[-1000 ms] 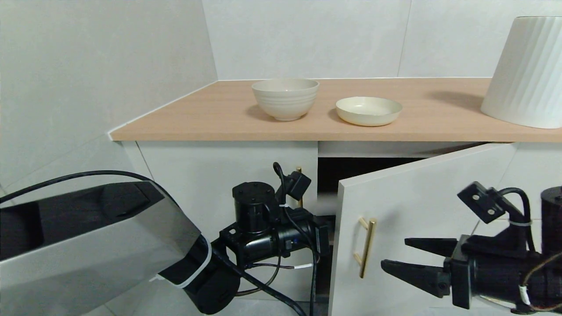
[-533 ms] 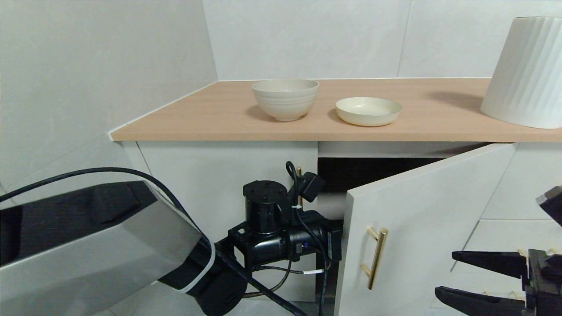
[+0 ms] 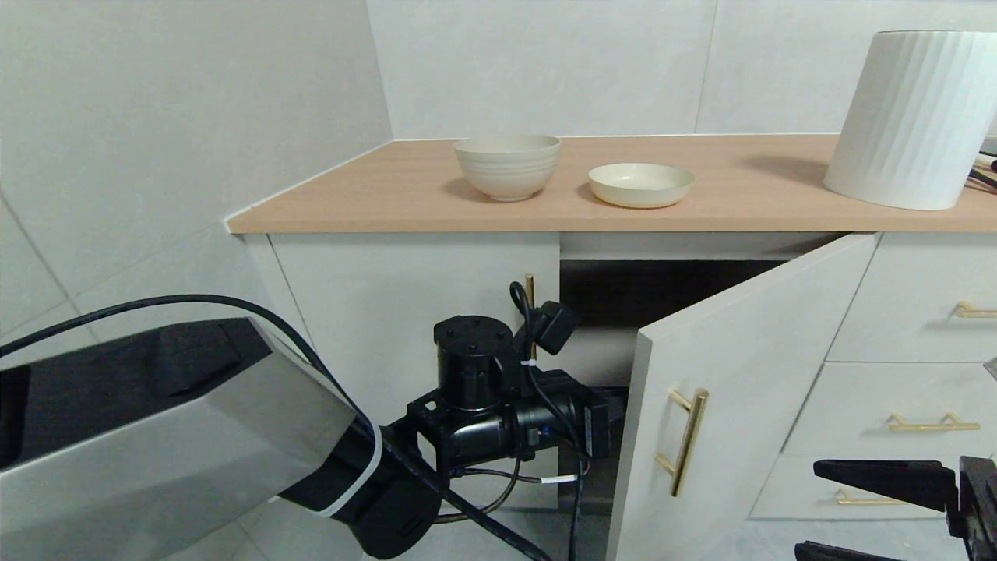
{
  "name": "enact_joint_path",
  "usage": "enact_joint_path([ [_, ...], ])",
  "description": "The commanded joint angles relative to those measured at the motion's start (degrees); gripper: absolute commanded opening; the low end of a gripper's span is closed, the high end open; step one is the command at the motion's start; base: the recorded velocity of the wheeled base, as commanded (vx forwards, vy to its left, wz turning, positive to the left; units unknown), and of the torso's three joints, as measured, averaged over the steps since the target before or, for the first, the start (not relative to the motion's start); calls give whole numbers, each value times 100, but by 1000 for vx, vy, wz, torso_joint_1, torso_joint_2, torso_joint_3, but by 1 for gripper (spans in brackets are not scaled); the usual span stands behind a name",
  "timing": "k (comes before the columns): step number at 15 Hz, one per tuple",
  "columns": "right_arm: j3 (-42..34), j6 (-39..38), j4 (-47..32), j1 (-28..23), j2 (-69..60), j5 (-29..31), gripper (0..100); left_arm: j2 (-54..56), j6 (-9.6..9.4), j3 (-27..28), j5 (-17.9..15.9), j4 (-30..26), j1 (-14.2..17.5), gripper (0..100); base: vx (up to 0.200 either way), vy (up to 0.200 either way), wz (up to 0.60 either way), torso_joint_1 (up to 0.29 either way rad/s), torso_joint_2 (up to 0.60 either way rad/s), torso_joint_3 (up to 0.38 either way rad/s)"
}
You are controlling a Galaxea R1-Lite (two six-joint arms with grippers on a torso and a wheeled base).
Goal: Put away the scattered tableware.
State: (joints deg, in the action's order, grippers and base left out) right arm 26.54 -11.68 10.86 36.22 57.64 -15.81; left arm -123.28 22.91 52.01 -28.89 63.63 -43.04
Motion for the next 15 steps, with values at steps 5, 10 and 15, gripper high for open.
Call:
enact_joint_path([
  [5, 0, 8, 4, 61, -51, -1, 100, -214, 3, 715, -2, -624, 7, 0, 0, 0, 0, 0, 0, 0],
  [10, 0, 8, 4, 61, -51, -1, 100, -222, 12, 1224, -2, -1108, -2, 0, -120, 0, 0, 5, 1, 1],
  [15, 0, 8, 12, 61, -51, -1, 100, -310, 12, 1541, -2, -1319, -2, 0, 0, 0, 0, 0, 0, 0],
])
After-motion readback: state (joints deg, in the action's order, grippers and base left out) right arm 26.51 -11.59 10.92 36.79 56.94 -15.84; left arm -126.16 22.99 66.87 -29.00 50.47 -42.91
